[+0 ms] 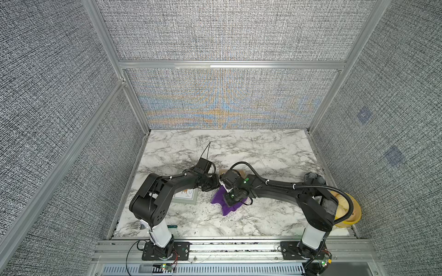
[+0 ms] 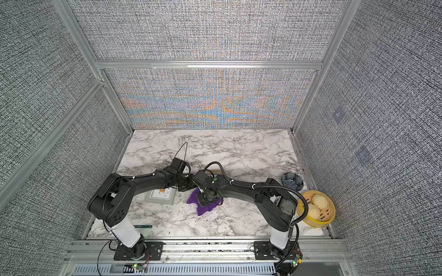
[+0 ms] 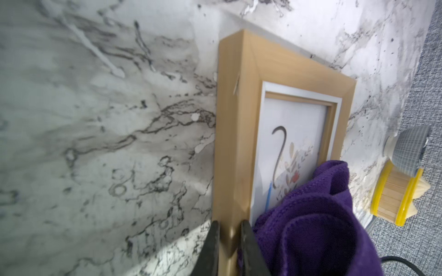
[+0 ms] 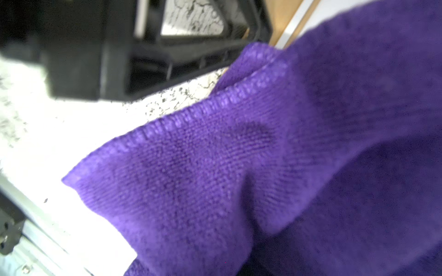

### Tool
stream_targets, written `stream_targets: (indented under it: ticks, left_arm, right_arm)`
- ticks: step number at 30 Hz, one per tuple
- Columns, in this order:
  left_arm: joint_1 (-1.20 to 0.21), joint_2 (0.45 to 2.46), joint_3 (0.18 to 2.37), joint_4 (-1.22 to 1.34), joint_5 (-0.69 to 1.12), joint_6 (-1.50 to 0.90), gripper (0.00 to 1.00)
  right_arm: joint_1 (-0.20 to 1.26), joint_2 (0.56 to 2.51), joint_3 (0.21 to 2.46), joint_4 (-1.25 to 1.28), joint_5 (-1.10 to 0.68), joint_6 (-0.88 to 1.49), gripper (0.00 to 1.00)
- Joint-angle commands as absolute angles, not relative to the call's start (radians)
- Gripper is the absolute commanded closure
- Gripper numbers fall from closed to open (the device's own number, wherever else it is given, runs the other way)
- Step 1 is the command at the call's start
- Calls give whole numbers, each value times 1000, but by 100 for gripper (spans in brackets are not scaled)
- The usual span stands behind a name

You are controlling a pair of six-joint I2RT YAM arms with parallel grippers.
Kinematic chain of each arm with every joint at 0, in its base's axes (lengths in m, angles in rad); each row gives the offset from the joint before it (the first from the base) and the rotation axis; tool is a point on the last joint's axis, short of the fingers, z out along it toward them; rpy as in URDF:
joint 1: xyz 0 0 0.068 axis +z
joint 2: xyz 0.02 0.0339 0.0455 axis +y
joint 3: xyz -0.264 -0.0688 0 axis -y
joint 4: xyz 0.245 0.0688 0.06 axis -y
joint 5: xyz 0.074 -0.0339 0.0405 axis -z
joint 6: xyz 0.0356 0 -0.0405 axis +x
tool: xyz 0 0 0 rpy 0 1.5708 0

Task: Wipe the picture frame with a cloth
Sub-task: Wipe the dirt from the picture frame.

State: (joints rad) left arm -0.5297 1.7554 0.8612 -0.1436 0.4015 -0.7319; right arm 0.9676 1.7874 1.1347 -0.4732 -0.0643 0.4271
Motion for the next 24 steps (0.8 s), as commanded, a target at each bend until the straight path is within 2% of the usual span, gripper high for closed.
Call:
stream_targets:
  ticks: [1, 7, 12, 24]
  left_arm:
    - [-531, 1798, 849, -497, 200, -665, 91]
    - [-530, 1802, 853, -522, 172, -647, 92]
    - [-531, 1814, 845, -493, 195, -655, 92]
    - [-532, 1847, 841, -455, 222, -666, 92]
  right_arm:
    - [943, 1760, 1039, -573, -18, 420, 100]
    - [880, 1606, 918, -585, 11, 423, 100]
    - [859, 1552, 895, -537, 16, 406, 100]
    - [910, 1753, 1108, -322, -196, 359, 100]
